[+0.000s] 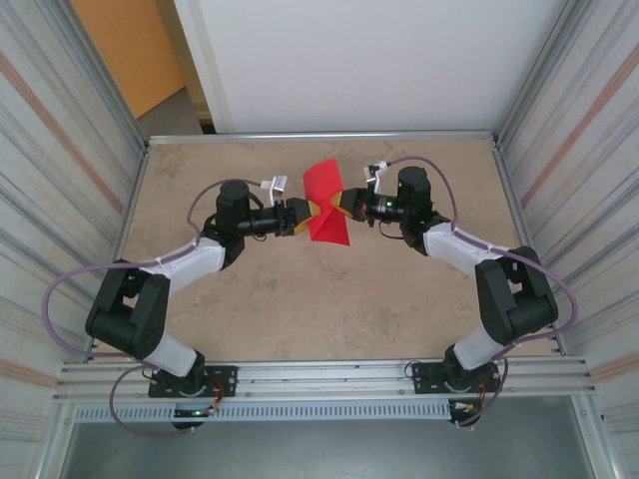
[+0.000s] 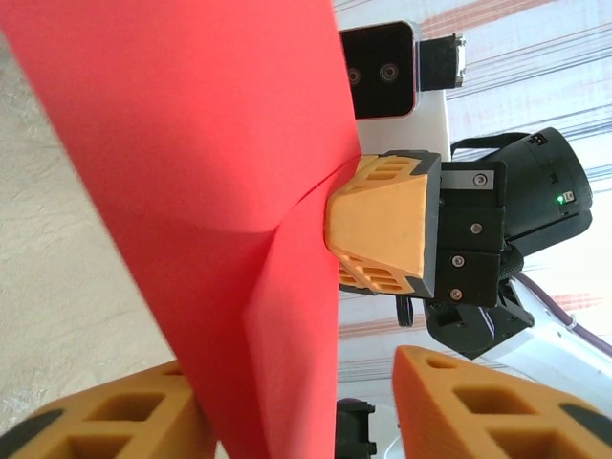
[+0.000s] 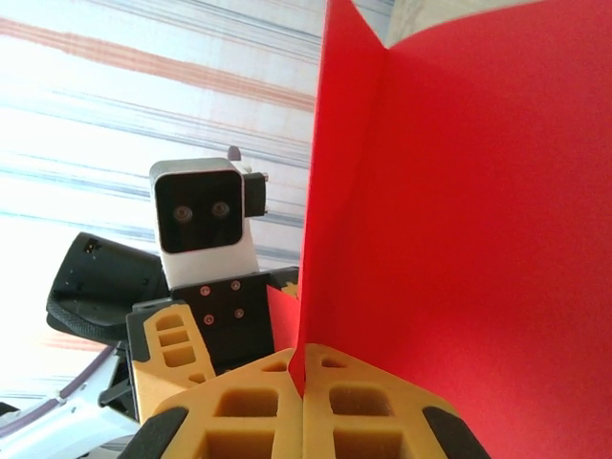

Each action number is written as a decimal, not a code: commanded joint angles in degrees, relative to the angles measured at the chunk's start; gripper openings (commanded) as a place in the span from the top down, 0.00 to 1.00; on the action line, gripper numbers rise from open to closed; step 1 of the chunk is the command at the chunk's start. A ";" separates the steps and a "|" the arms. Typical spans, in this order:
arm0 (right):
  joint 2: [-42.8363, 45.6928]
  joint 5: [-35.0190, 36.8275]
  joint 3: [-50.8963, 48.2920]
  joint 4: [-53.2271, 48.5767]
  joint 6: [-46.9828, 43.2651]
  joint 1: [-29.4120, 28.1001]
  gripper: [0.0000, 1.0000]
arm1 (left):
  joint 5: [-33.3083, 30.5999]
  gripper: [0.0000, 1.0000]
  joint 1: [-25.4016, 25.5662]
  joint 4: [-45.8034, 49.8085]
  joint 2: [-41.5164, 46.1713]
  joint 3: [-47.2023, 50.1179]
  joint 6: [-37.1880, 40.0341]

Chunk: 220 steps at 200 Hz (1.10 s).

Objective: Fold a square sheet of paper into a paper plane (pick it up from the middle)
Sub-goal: Turn over the paper at the center of the table.

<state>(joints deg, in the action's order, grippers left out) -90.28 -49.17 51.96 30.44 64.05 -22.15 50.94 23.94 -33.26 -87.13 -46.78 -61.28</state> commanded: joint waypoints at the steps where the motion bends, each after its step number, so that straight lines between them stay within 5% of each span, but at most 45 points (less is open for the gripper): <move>1: 0.52 -1.25 1.65 1.16 0.48 0.19 0.91 | -0.44 0.57 -0.78 -1.07 2.31 -0.41 0.92; 25: 0.71 -0.96 1.59 -0.77 -0.71 0.33 0.86 | -0.41 0.72 -1.18 -0.67 1.76 -0.55 0.22; 56: 1.67 0.93 2.08 -6.68 -2.97 1.07 0.66 | -0.98 0.85 -1.18 2.64 1.61 -1.61 1.32; 100: 5.30 7.71 2.01 -18.37 -7.88 4.66 0.53 | -3.06 0.90 -2.19 11.11 2.44 -2.51 7.09; 120: 7.15 11.43 1.90 -24.17 -10.54 6.69 0.51 | -6.02 0.90 -2.94 22.71 3.28 -4.59 13.96; 142: 9.58 17.69 2.98 -32.42 -15.57 7.34 0.51 | -15.17 0.90 -2.53 41.43 4.25 -9.89 25.66; 169: 12.08 23.63 3.16 -37.88 -19.49 7.47 0.51 | -33.83 0.90 0.06 61.92 3.10 -18.44 36.81; 193: 13.42 27.20 2.86 -40.36 -20.68 7.61 0.51 | -52.44 0.90 3.92 75.87 -0.67 -26.58 41.64; 220: 14.16 29.50 2.06 -41.16 -20.79 7.90 0.51 | -65.84 0.90 7.15 86.25 -6.71 -34.31 42.65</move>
<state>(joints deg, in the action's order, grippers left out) -78.08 -24.25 53.49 -7.33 45.76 -14.63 5.04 28.82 35.22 -88.88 -75.46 -24.47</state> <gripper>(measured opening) 0.491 0.097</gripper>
